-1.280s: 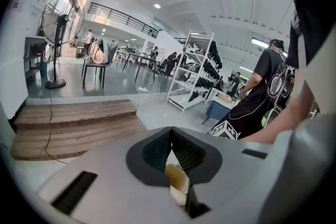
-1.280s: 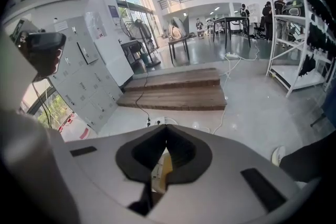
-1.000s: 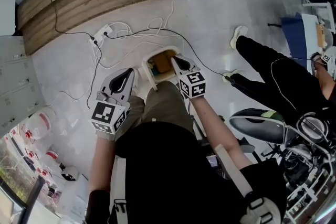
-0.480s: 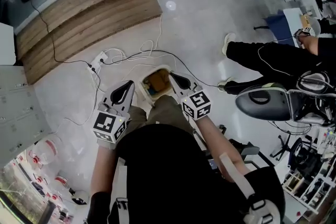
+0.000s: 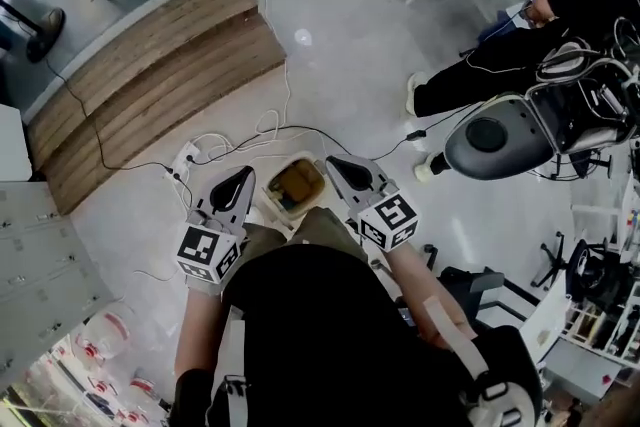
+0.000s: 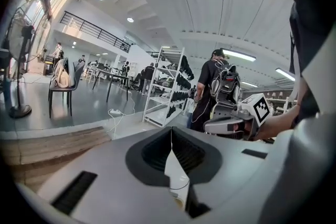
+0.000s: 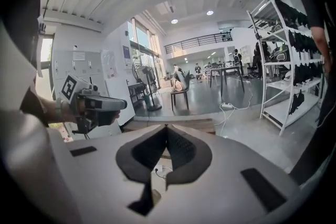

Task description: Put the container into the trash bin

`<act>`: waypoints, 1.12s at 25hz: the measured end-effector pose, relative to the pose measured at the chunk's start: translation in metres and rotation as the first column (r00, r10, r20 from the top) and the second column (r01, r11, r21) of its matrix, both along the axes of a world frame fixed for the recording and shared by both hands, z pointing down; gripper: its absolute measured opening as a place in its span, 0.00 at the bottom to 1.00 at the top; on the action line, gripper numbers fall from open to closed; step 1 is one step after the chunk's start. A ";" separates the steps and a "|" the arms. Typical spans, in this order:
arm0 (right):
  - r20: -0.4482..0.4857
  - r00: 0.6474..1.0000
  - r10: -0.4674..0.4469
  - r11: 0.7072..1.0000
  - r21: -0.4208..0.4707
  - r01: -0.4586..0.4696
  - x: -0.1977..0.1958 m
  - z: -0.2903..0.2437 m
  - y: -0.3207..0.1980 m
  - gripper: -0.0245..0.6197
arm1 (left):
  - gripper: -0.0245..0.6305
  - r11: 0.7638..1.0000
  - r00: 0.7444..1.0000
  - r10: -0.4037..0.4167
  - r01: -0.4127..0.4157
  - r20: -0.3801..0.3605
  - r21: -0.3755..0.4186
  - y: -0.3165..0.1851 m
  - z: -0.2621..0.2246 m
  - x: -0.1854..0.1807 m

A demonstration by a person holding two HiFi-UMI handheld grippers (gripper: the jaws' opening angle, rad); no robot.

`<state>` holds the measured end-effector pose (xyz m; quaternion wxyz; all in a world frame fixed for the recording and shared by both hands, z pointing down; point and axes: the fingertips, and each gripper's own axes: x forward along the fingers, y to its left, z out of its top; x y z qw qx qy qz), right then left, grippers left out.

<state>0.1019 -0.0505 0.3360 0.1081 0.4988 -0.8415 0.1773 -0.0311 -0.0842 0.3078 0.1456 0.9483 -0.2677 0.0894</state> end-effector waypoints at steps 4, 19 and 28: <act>-0.002 1.000 0.020 0.999 0.035 -0.019 0.006 -0.033 -0.001 0.06 | 0.05 0.998 0.999 0.050 -0.049 -0.021 0.032 -0.009 -0.027 0.010; 0.026 0.990 0.137 0.978 0.157 -0.140 0.016 -0.106 -0.001 0.06 | 0.05 0.973 0.982 0.180 -0.171 -0.049 0.153 -0.029 -0.100 0.034; 0.012 0.989 0.146 0.972 0.184 -0.146 0.013 -0.112 0.008 0.06 | 0.05 0.963 0.974 0.213 -0.196 -0.076 0.187 -0.017 -0.114 0.042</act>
